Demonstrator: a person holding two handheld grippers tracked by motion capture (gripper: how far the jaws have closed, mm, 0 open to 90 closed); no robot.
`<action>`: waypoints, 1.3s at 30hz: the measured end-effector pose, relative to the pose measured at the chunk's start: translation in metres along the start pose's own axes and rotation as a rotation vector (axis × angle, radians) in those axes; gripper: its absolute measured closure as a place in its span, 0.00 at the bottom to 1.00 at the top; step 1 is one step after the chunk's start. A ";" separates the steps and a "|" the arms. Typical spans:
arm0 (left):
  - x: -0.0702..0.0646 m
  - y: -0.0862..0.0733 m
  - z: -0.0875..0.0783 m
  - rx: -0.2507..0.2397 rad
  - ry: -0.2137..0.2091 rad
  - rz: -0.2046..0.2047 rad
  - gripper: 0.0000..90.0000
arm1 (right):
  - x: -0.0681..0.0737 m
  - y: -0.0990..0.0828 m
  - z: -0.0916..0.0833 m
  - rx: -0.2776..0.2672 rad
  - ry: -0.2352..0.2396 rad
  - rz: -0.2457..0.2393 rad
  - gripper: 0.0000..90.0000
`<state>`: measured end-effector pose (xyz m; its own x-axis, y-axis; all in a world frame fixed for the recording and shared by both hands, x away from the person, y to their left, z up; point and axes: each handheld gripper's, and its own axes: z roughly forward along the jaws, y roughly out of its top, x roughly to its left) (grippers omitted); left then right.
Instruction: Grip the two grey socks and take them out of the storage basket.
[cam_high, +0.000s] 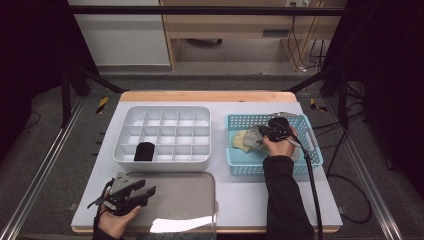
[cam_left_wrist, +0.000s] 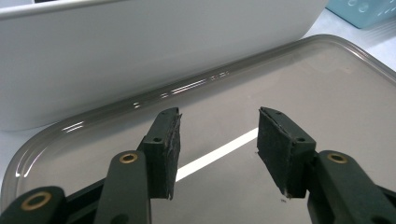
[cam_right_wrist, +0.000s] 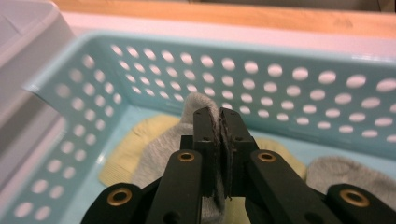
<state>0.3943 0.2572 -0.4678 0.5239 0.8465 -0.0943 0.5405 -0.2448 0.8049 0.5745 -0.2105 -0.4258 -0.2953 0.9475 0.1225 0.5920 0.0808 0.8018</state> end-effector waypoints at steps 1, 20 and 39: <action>0.000 0.000 0.000 0.001 0.000 0.000 0.54 | 0.001 0.002 -0.003 -0.010 0.000 -0.009 0.96; -0.002 0.000 0.000 0.003 0.002 0.002 0.54 | 0.012 0.015 -0.067 -0.142 0.060 -0.013 0.96; -0.003 0.001 0.000 0.004 0.001 0.001 0.54 | 0.042 -0.014 -0.134 -0.288 0.176 -0.085 0.96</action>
<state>0.3930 0.2544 -0.4670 0.5241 0.8466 -0.0926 0.5422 -0.2479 0.8028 0.4533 -0.2131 -0.3541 -0.4738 0.8714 0.1273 0.3311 0.0424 0.9426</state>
